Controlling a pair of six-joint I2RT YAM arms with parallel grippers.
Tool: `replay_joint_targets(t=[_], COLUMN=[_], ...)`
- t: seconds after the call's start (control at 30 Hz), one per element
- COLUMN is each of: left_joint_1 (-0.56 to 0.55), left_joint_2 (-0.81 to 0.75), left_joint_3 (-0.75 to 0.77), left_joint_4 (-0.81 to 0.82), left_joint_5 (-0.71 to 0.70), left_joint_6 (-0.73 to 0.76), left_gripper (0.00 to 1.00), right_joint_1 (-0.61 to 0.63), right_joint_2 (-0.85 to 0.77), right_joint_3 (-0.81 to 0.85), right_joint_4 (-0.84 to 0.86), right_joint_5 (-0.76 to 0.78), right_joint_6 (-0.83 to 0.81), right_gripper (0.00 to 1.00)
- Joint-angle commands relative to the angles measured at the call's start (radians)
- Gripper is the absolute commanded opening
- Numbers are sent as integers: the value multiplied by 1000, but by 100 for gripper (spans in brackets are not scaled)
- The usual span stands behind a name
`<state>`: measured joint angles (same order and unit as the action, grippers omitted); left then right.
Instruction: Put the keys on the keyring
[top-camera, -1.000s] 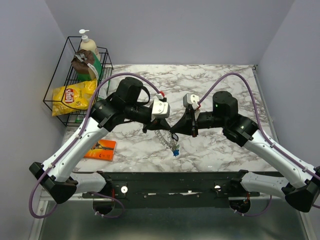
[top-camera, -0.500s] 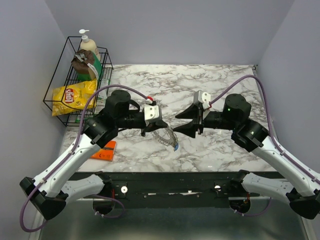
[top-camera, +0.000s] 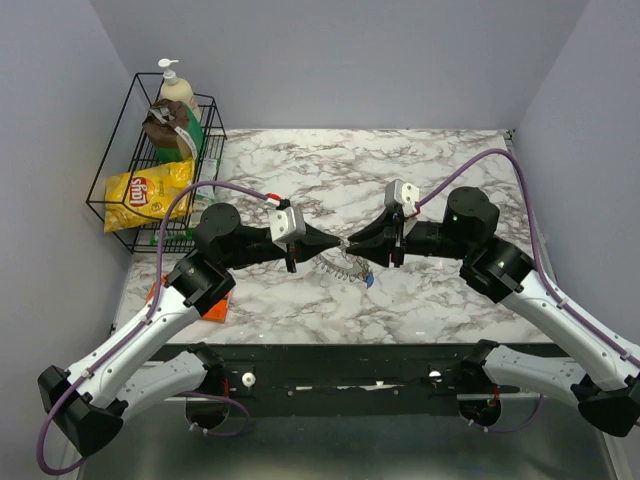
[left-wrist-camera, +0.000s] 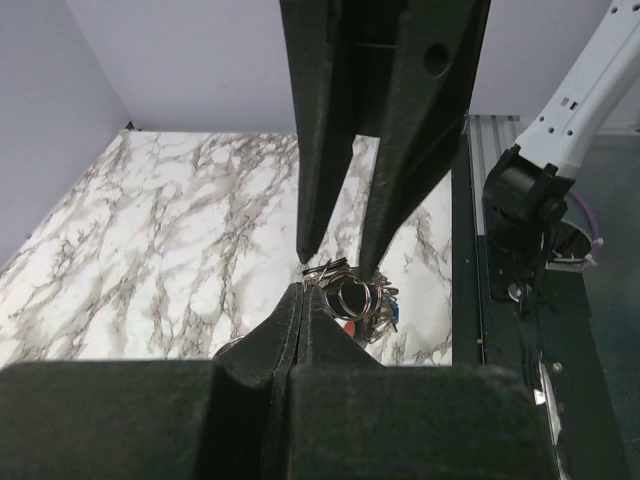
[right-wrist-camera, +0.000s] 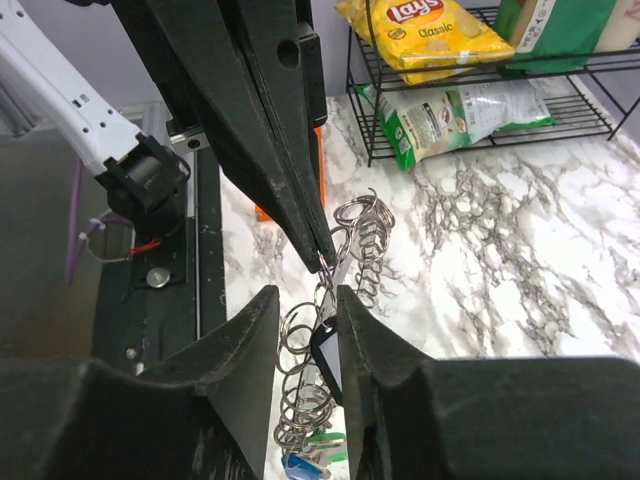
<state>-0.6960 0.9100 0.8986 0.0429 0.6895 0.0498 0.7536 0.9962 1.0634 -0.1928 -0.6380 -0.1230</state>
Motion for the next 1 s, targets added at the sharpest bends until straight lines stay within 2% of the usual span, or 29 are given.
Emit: replay_joint_targets(t=[0.0, 0.03, 0.07, 0.2, 0.97], left_joint_1=[-4, -3, -5, -3, -4], left_joint_2=[-31, -28, -29, -31, -39], left_joint_3=[2, 0, 0, -1, -162], left_joint_4=[152, 156, 163, 186, 601], left_joint_5=[-22, -21, -19, -24, -136], left_joint_6=[-45, -45, -45, -71, -311], left_gripper=[0, 0, 0, 0, 0], right_joint_1=[6, 6, 6, 6, 6], right_joint_2=[7, 9, 7, 5, -11], right_joint_3=[-5, -5, -8, -13, -22], right_joint_4=[24, 26, 27, 27, 26], right_joint_5=[-14, -9, -3, 3, -40], right_joint_6=[2, 2, -1, -7, -21], right_gripper=[29, 25, 17, 2, 0])
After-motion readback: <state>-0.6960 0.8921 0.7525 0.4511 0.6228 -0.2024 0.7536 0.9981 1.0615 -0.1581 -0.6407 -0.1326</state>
